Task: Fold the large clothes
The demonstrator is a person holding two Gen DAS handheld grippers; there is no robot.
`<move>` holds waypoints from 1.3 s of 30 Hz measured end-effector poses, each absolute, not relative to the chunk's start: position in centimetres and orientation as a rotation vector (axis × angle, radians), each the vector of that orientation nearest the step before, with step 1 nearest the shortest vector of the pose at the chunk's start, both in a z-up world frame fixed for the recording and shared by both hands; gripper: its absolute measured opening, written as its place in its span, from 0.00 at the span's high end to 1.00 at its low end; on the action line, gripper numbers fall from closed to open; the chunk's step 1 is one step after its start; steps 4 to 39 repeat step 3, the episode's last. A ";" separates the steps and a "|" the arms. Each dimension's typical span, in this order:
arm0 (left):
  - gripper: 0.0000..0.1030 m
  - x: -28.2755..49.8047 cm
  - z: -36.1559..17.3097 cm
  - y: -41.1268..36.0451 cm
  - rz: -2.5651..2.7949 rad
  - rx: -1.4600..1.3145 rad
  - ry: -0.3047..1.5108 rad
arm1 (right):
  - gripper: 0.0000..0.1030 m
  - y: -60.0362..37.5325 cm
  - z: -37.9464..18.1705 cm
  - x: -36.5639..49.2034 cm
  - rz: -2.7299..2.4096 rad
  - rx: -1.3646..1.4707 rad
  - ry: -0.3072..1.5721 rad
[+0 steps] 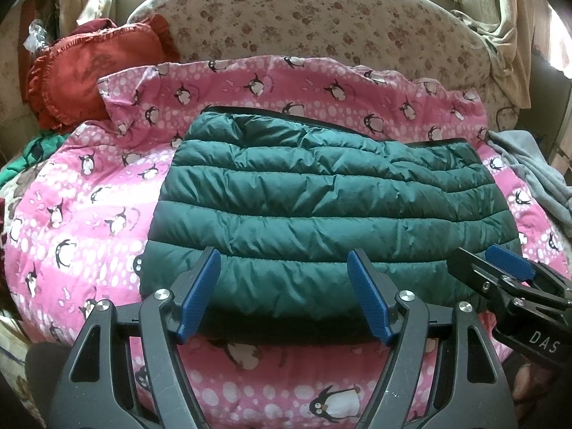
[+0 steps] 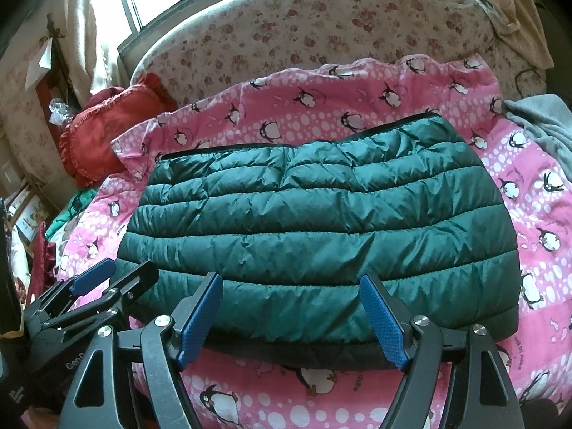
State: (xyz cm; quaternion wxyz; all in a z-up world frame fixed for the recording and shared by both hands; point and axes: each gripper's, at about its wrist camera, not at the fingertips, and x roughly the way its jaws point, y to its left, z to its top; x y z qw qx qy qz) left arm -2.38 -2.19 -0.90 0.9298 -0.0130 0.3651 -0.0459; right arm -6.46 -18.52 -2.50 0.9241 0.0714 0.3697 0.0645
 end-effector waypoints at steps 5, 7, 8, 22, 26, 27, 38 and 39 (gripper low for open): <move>0.28 -2.1 -1.0 -1.9 -0.099 -0.026 0.758 | 0.26 -18.7 -2.7 -6.3 0.127 0.150 0.764; 0.28 -2.1 -1.0 -1.9 -0.099 -0.026 0.758 | 0.26 -18.7 -2.7 -6.3 0.127 0.150 0.764; 0.28 -2.1 -1.0 -1.9 -0.099 -0.026 0.758 | 0.26 -18.7 -2.7 -6.3 0.127 0.150 0.764; 0.28 -2.1 -1.0 -1.9 -0.099 -0.026 0.758 | 0.26 -18.7 -2.7 -6.3 0.127 0.150 0.764; 0.28 -2.1 -1.0 -1.9 -0.099 -0.026 0.758 | 0.26 -18.7 -2.7 -6.3 0.127 0.150 0.764; 0.28 -2.1 -1.0 -1.9 -0.099 -0.026 0.758 | 0.26 -18.7 -2.7 -6.3 0.127 0.150 0.764; 0.28 -2.1 -1.0 -1.9 -0.099 -0.026 0.758 | 0.26 -18.7 -2.7 -6.3 0.127 0.150 0.764; 0.28 -2.1 -1.0 -1.9 -0.099 -0.026 0.758 | 0.26 -18.7 -2.7 -6.3 0.127 0.150 0.764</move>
